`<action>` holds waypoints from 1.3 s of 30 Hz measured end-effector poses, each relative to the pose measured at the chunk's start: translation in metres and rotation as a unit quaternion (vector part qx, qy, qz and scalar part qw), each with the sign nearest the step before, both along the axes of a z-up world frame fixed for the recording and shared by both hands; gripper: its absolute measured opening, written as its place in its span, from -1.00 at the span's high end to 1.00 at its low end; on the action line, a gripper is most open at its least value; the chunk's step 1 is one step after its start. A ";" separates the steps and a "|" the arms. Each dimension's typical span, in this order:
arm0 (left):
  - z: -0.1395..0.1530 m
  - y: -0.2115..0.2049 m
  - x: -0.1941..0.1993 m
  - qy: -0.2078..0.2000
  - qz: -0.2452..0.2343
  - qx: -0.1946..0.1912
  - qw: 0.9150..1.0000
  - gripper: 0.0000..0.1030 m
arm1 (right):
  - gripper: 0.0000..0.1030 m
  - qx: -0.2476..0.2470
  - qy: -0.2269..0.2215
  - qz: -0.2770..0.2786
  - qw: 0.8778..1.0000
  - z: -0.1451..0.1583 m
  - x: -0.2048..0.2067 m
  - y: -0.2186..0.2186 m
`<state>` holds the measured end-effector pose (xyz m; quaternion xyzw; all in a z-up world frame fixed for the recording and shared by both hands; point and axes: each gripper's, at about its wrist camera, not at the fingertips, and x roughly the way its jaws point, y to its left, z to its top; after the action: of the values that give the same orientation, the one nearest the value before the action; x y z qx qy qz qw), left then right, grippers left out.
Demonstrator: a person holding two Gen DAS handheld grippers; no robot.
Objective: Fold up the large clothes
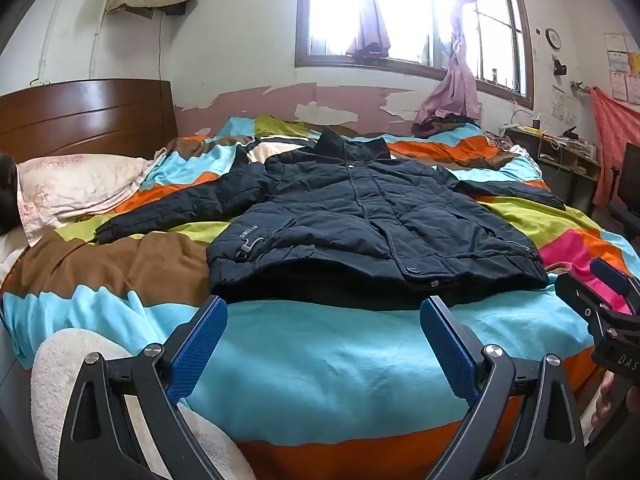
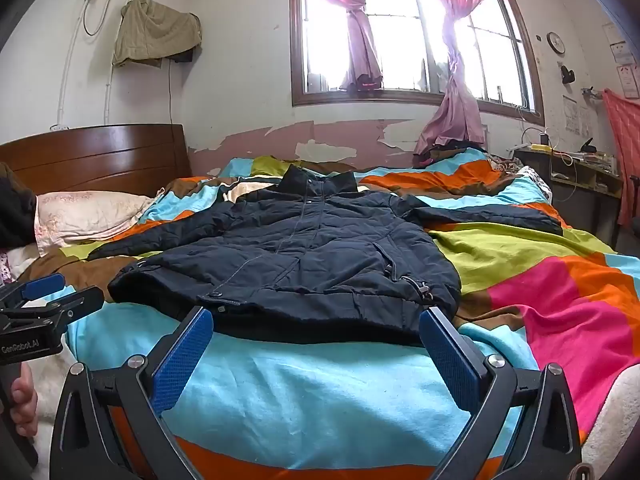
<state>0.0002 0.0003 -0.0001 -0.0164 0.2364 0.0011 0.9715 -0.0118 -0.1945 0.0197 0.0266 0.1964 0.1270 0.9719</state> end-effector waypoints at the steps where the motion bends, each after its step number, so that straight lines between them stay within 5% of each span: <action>1: 0.000 0.000 0.000 0.000 0.000 0.000 1.000 -0.84 | -1.00 0.000 0.000 0.000 1.000 0.000 0.000 0.000; 39: 0.000 0.000 0.000 -0.002 0.000 0.005 1.000 -0.84 | -1.00 0.005 0.006 0.000 1.000 -0.002 0.002 -0.001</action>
<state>0.0001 0.0001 0.0000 -0.0115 0.2340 0.0024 0.9722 -0.0102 -0.1960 0.0172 0.0320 0.2019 0.1276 0.9705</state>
